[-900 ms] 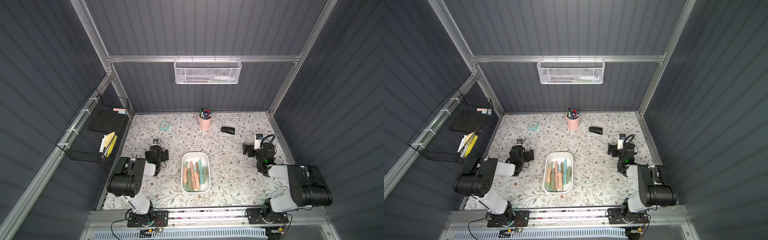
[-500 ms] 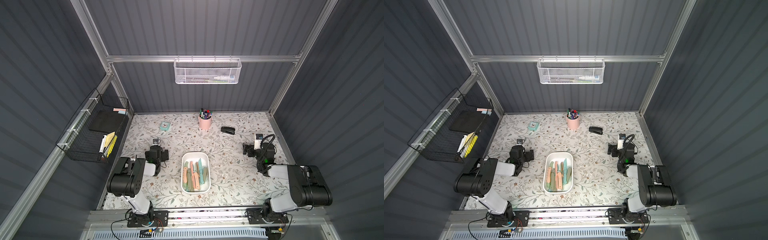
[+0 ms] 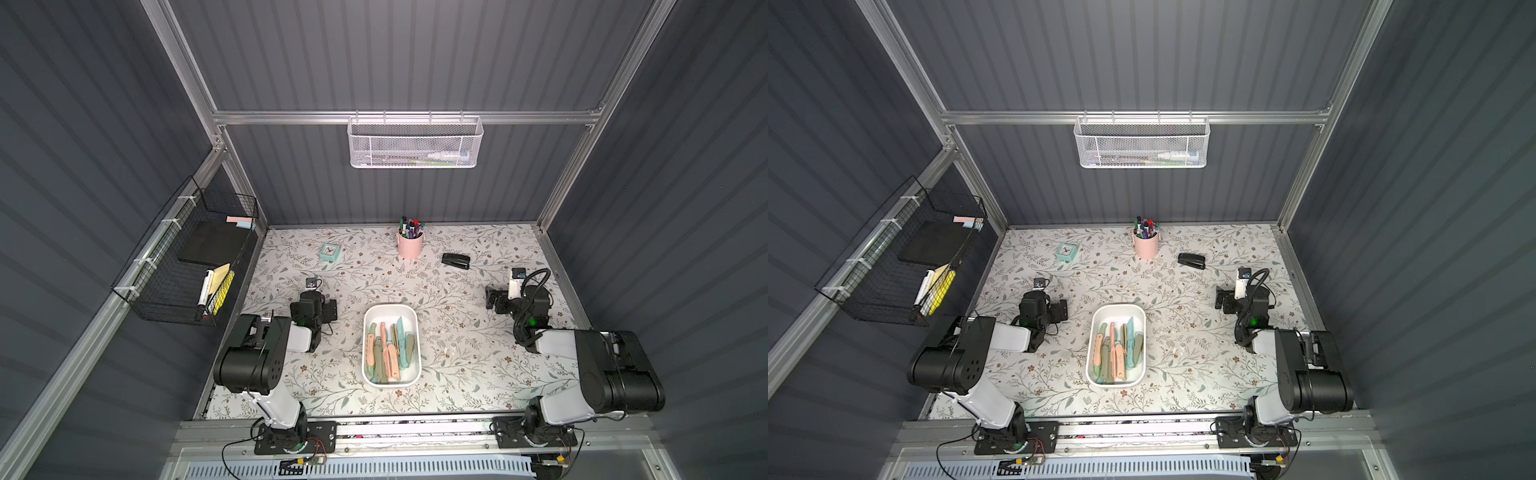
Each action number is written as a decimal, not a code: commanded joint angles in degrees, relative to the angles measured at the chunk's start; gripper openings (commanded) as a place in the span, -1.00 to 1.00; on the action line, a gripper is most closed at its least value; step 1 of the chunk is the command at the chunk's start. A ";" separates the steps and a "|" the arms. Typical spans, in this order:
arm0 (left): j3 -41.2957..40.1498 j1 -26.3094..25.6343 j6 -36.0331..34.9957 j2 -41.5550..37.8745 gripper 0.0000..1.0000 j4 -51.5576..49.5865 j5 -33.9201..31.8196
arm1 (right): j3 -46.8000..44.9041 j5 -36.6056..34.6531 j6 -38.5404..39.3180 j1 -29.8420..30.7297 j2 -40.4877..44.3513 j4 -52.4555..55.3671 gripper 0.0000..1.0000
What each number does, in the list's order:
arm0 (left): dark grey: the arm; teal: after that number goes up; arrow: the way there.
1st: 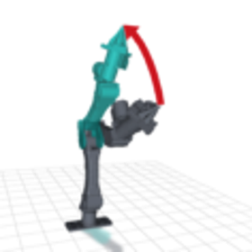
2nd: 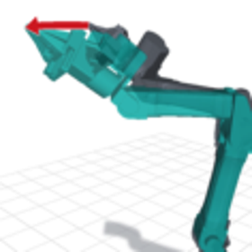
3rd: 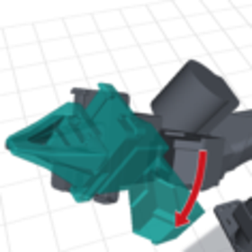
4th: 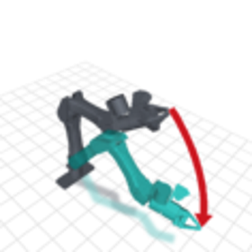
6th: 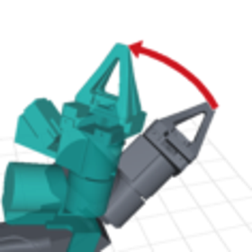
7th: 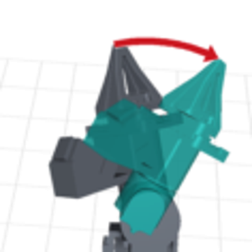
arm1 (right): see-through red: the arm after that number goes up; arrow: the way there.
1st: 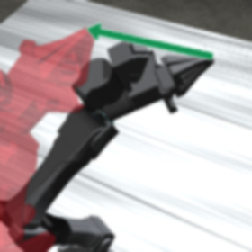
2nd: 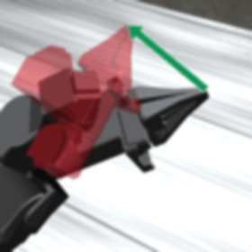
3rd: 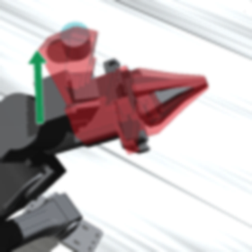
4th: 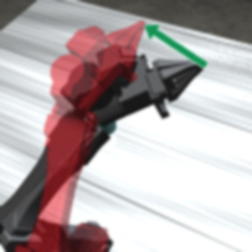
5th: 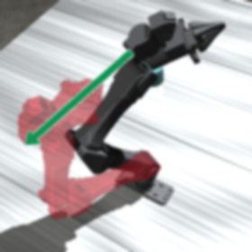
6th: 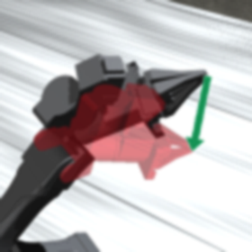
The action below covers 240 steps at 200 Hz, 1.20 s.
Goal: Take the fruit knife out of the storage box
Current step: Pick up the fruit knife from the storage box.
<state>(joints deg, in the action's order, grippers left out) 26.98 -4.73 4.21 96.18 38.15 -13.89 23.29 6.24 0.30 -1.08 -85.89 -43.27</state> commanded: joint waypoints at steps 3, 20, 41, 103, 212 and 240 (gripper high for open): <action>0.00 -0.45 -1.76 1.64 0.99 -3.63 0.89 | 0.74 0.43 0.87 0.29 -0.43 -1.17 0.98; -0.09 -0.45 -1.75 1.64 0.99 -3.57 0.97 | 1.25 -2.30 -0.12 0.27 -0.58 -0.45 0.98; -0.05 -0.45 -2.01 1.42 0.99 -3.38 -0.08 | 1.55 -3.90 -0.56 0.21 -0.60 -0.39 0.98; 19.16 -1.74 6.32 -10.78 0.99 -43.32 -9.59 | 14.25 -13.26 -3.40 3.25 9.12 28.00 0.98; 39.63 -6.78 14.75 -20.36 0.99 -80.24 8.94 | 38.92 -14.16 -11.33 37.14 10.17 65.28 0.98; 34.38 -6.78 11.91 -25.67 0.99 -81.22 18.10 | 40.80 -9.38 -13.47 44.60 8.64 68.52 0.92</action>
<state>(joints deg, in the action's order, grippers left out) 64.66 -11.38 16.91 74.65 -36.32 -5.87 62.26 -7.88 -9.89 38.74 -75.53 17.12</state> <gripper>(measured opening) 0.995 0.970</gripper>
